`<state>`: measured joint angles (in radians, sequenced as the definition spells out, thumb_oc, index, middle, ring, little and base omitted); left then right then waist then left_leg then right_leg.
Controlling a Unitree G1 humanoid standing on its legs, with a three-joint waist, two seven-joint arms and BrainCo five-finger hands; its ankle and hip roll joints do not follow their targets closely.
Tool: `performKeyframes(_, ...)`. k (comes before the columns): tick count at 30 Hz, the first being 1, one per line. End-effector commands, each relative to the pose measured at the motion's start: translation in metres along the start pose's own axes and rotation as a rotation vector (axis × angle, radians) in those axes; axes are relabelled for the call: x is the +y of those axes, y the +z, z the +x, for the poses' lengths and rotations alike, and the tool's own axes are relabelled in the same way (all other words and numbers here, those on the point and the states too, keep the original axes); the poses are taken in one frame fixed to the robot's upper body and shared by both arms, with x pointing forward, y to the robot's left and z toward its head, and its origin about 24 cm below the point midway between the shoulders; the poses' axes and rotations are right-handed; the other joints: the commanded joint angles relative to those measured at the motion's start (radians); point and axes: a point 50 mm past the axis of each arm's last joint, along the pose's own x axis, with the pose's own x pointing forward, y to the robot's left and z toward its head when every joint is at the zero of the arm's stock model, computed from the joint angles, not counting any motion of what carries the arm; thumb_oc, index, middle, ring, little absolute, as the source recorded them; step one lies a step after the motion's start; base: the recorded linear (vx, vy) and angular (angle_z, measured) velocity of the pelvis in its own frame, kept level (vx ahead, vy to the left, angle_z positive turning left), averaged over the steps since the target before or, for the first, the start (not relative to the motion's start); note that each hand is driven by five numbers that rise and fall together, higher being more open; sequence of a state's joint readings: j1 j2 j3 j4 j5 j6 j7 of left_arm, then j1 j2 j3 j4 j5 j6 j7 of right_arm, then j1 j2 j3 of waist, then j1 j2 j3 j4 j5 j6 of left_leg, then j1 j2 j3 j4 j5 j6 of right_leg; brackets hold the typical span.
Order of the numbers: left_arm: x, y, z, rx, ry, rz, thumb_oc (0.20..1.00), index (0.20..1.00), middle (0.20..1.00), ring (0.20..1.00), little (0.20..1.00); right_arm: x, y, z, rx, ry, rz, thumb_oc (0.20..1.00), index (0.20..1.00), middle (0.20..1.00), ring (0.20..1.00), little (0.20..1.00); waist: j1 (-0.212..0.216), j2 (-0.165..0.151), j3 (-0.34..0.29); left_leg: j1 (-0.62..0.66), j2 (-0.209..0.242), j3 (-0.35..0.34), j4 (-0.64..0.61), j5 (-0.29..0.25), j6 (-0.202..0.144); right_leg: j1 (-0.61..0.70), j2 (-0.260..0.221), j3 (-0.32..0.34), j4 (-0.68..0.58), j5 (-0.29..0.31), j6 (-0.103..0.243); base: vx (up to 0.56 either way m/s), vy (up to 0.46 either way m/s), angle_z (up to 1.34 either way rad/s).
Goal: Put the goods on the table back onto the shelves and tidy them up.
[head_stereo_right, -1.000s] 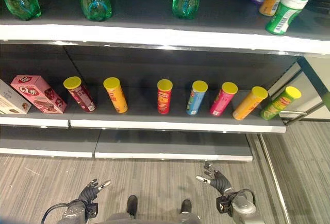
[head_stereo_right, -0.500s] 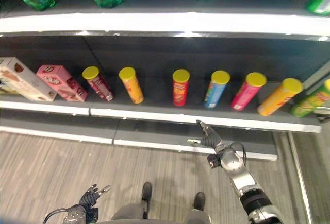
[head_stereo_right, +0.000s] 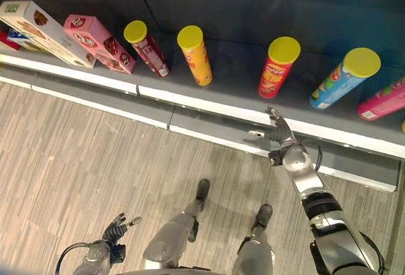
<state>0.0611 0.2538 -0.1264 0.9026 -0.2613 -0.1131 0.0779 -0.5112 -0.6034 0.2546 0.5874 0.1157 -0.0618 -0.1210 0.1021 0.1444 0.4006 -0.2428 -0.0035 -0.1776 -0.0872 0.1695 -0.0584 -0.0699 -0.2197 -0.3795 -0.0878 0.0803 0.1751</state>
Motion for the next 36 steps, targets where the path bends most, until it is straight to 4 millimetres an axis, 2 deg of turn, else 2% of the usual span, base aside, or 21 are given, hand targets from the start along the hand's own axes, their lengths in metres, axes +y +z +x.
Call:
performKeyframes(1,0.018,0.019,0.006,-0.059,0.044,0.042,1.000,1.000,1.000,1.000,1.000,-0.011,0.028,0.012,-0.118,-0.058,-0.022,1.000,1.000,1.000,1.000,1.000,0.024,-0.055,-0.032,-0.002,0.036,0.045,0.006,-0.098,-0.050,-0.112,-0.108,0.084,0.137,-0.030,0.029,0.00,0.000,0.00)
performKeyframes(9,0.014,0.022,0.007,-0.071,0.031,0.051,1.000,1.000,1.000,1.000,1.000,-0.041,0.043,0.021,-0.141,-0.168,-0.106,1.000,1.000,1.000,1.000,1.000,0.030,-0.052,-0.016,-0.031,0.031,0.039,0.001,-0.090,-0.052,-0.133,-0.111,0.083,0.134,-0.026,0.032,0.00,0.001,0.01)
performKeyframes(19,0.015,0.028,0.009,-0.087,0.042,0.033,1.000,1.000,1.000,1.000,1.000,-0.051,0.048,0.021,-0.158,-0.217,-0.117,1.000,1.000,1.000,1.000,1.000,0.028,-0.055,-0.014,-0.044,0.025,0.033,0.000,-0.090,-0.051,-0.140,-0.112,0.081,0.133,-0.027,0.034,0.00,0.001,0.00)
performKeyframes(29,0.016,0.028,0.008,-0.089,0.045,0.033,1.000,1.000,1.000,1.000,1.000,-0.068,0.053,0.030,-0.122,-0.266,-0.155,1.000,1.000,1.000,1.000,1.000,0.040,-0.053,-0.009,-0.057,0.022,0.028,0.000,-0.086,-0.053,-0.149,-0.113,0.079,0.137,-0.029,0.033,0.00,0.000,0.00)
performKeyframes(32,0.017,0.027,0.008,-0.090,0.043,0.038,1.000,1.000,1.000,1.000,1.000,-0.079,0.057,0.035,-0.103,-0.292,-0.166,1.000,1.000,1.000,1.000,1.000,0.047,-0.050,-0.003,-0.059,0.022,0.028,0.000,-0.086,-0.057,-0.152,-0.111,0.081,0.142,-0.034,0.032,0.00,0.000,0.00)
performKeyframes(36,0.018,0.028,0.008,-0.092,0.044,0.040,1.000,1.000,1.000,1.000,1.000,-0.080,0.060,0.037,-0.102,-0.289,-0.169,1.000,1.000,1.000,1.000,1.000,0.049,-0.046,-0.004,-0.062,0.023,0.027,0.000,-0.086,-0.058,-0.155,-0.110,0.080,0.143,-0.035,0.032,0.00,0.000,0.00)
